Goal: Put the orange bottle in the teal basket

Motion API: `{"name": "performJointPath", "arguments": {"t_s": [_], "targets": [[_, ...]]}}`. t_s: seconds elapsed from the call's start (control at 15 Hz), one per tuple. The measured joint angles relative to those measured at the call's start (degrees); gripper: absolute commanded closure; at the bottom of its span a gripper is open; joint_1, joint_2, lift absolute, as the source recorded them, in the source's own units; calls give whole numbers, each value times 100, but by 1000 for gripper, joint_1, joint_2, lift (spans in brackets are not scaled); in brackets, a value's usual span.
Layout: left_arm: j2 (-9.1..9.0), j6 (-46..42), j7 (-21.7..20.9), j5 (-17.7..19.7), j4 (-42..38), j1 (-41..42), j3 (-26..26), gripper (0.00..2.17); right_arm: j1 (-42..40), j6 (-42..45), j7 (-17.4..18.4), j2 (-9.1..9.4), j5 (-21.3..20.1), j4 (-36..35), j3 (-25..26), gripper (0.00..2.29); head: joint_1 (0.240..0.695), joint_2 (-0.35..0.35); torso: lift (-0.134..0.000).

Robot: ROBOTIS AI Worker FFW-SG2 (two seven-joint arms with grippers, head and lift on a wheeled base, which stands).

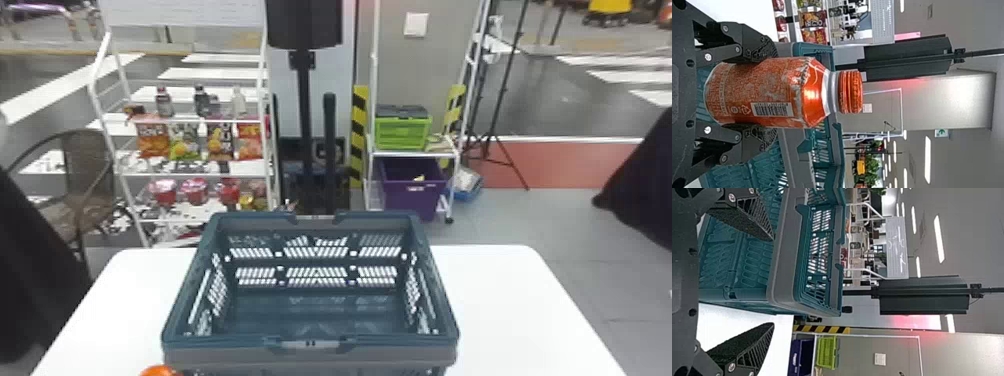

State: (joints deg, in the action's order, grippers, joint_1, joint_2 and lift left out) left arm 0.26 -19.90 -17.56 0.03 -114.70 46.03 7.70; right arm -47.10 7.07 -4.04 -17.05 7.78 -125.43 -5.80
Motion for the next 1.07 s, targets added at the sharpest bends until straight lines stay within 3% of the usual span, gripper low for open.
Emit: {"name": "performJointPath", "arguments": {"t_s": [0.87, 1.07], "targets": [[0, 21, 9, 12, -70, -42, -68, 674, 6, 0, 0, 90, -46, 5, 35, 130, 499, 0, 0], [0, 562, 42, 3, -555, 49, -96, 674, 15, 0, 0, 98, -31, 38, 57, 130, 499, 0, 0]]}}
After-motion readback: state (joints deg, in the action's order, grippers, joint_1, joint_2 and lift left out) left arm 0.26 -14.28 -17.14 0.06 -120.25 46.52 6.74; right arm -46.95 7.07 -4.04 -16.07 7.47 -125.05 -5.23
